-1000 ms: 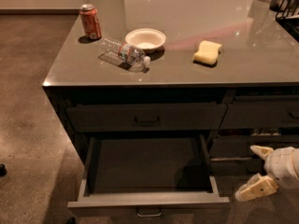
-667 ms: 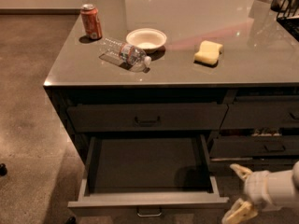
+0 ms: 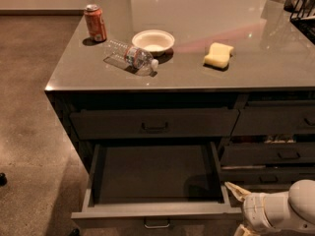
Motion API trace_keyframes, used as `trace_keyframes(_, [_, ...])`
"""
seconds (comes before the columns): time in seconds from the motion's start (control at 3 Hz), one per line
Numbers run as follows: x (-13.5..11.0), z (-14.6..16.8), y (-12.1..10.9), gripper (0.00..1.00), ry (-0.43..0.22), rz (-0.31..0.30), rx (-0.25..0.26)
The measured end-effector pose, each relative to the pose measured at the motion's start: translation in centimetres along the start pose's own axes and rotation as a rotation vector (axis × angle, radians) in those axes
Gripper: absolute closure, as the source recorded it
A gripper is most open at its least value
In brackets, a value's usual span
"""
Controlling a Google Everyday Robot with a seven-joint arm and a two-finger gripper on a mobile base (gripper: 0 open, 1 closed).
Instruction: Close middle drawer
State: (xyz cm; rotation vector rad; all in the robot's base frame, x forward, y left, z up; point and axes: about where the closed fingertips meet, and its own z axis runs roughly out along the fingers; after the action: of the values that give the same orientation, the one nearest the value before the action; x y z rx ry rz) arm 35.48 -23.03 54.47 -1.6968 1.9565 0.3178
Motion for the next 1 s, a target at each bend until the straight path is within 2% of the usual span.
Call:
trace_keyframes(0.33, [0.0, 0.0, 0.0, 0.0, 0.0, 0.002, 0.0])
trace_keyframes(0.67, [-0.3, 1.0, -0.1, 0.0, 0.016, -0.011, 0.028])
trace_keyframes(1.0, [-1.1, 5.5, 1.7, 0.0, 0.082, -0.061, 0.019])
